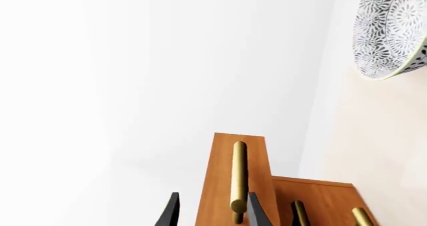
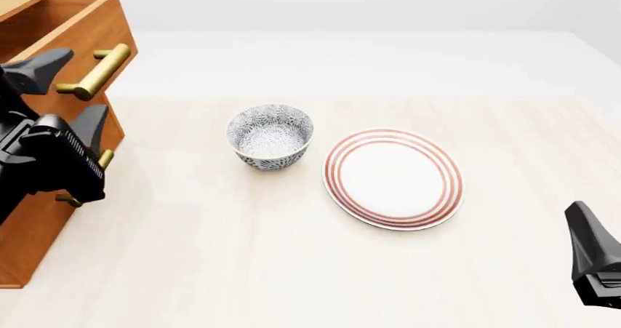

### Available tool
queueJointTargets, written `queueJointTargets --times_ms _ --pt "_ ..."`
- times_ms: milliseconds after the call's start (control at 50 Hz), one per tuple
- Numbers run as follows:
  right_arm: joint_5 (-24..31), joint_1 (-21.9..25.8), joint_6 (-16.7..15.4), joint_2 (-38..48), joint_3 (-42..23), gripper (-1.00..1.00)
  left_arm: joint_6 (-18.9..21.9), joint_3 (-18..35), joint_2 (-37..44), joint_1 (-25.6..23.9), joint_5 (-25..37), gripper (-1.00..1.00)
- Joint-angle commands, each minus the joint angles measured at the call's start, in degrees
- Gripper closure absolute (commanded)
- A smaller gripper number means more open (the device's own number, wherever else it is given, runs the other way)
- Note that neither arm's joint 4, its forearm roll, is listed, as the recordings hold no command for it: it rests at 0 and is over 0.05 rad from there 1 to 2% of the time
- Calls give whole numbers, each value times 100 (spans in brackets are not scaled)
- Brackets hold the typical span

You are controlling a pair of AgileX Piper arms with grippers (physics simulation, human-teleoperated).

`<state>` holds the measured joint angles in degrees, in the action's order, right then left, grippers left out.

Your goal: Open the top drawer of the cabinet.

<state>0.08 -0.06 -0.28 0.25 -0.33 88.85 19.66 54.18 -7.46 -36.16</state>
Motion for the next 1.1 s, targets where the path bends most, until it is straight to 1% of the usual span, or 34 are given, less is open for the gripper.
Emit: queueJointTargets --times_ms 20,100,120,160,200,220,240,280,320,360,420,440,480,540,560,580,600,620,700,720,760,820,840,860,900,920,940,980,1000,1040,1060,1100 --pt "-13 -1 7 9 5 -100 -64 -28 -333 -190 284 -100" --pt "-15 -1 7 10 6 -100 -167 34 -435 -269 485 -100" --pt "-15 -1 7 10 6 -100 -293 121 -517 -262 705 -100" --pt "-15 -1 8 10 6 -100 -393 202 -585 -317 859 -100" --pt "-15 -1 7 9 7 -100 -668 349 -755 -327 1287 -100" --pt "-15 -1 7 9 7 -100 -668 351 -759 -327 1293 -100" --pt "-14 -1 7 9 7 -100 -841 431 -859 -319 1541 -100" --pt "-14 -1 8 9 7 -100 -959 467 -973 -275 1710 -100" --pt "-15 -1 7 9 7 -100 -1227 650 -1032 -317 2050 -100" --pt "-16 -1 7 10 7 -100 -1396 807 -1081 -326 2331 -100" --pt "-19 -1 7 13 7 -100 -1592 892 -1127 -336 2522 -100" --pt "-20 -1 8 15 7 -100 -1746 1009 -1110 -352 2716 -100" --pt "-22 -1 7 16 7 -100 -1892 1114 -1159 -327 2919 -100" --pt "-22 -1 8 17 7 -100 -1959 1204 -1238 -310 3062 -100" --pt "-22 -1 7 17 6 -100 -2115 1329 -1216 -315 3254 -100" --pt "-21 -1 7 16 6 -100 -2171 1327 -1242 -311 3252 -100" --pt "-20 -1 7 15 6 -100 -2271 1371 -1279 -246 3383 -100" --pt "-18 -1 8 14 6 -100 -2319 1411 -1235 -298 3431 -100" --pt "-13 -1 8 9 6 -100 -2450 1511 -1253 -212 3660 -100" --pt "-9 -1 6 5 5 -100 -2682 1649 -1262 -154 3877 -100" --pt "-8 -1 6 5 5 -100 -2971 1867 -1263 -104 4156 -100" --pt "-9 0 7 4 5 -100 -3089 1943 -1246 -132 4256 -100" --pt "-8 0 6 5 5 -100 -3237 2024 -1271 -37 4405 -100" --pt "-8 0 6 5 5 -100 -3362 2126 -1180 -136 4470 -100" --pt "-8 -4 11 5 5 -100 -3478 2182 -1234 8 4635 -100" --pt "-9 3 7 5 5 -100 -3531 2218 -1203 12 4664 -100" --pt "-8 -2 9 4 5 -100 -3601 2280 -1142 -99 4656 -100" --pt "-9 0 7 4 5 -100 -3746 2364 -1089 -27 4808 -100" --pt "-8 3 6 6 5 -100 -3942 2489 -1017 36 4979 -100" --pt "-8 -3 8 6 5 -100 -4092 2613 -915 -114 4997 -100" --pt "-9 -1 6 4 5 -100 -4121 2622 -957 9 5065 -100" --pt "-8 -1 7 4 5 -100 -4292 2769 -858 -51 5116 -100"
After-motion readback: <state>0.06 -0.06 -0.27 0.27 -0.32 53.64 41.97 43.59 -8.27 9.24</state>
